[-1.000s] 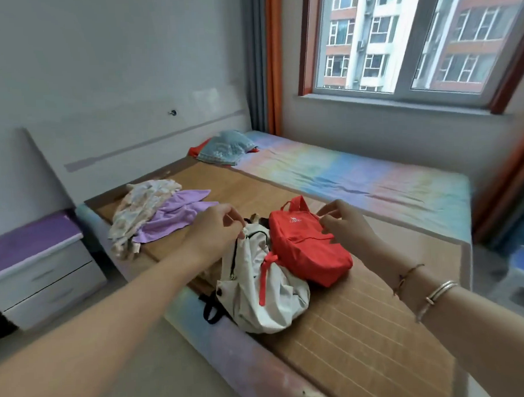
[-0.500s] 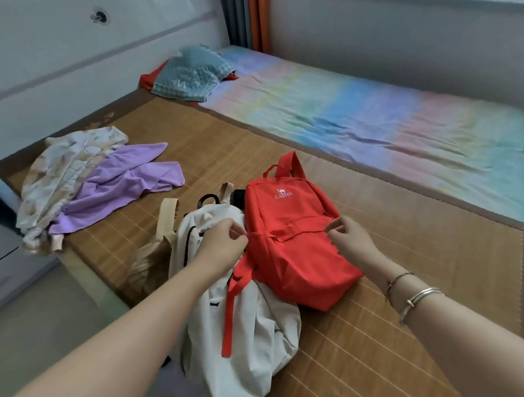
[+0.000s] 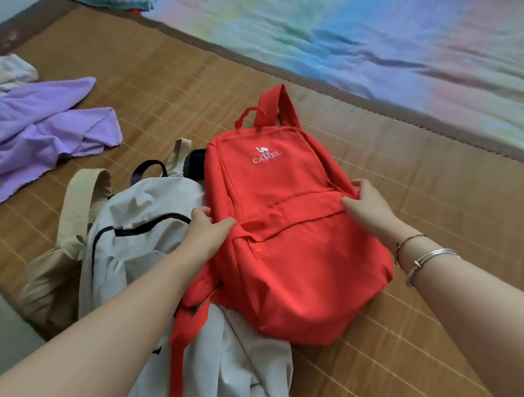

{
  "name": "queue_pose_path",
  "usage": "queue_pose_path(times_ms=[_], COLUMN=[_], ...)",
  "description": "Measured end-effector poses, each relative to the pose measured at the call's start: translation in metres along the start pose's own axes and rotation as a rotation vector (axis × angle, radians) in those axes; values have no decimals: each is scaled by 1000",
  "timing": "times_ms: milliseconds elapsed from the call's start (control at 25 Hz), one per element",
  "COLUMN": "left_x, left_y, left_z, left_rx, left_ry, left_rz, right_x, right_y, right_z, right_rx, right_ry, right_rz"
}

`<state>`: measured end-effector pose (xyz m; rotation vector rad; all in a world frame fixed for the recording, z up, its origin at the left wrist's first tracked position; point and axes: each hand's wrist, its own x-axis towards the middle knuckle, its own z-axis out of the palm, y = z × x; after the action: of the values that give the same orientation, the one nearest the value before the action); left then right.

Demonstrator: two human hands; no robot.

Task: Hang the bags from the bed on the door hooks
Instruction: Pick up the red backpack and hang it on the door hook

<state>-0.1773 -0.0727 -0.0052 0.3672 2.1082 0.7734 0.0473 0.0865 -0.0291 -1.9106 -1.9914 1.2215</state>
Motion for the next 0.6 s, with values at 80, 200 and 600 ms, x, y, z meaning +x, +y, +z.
queue_pose_path(times_ms=[80,200,600], left_x=[14,20,-90], left_y=[-6,-2,36], left_z=[10,12,-11], left_rx=[-53,-154,-222], left_ry=[10,1,-56], left_rz=[-23,-49,238], right_x=[8,12,-74], right_y=[15,21,8], right_z=[12,14,-17], right_rx=[-20,3,129], right_ry=[-27,35,-192], right_rz=[25,90,171])
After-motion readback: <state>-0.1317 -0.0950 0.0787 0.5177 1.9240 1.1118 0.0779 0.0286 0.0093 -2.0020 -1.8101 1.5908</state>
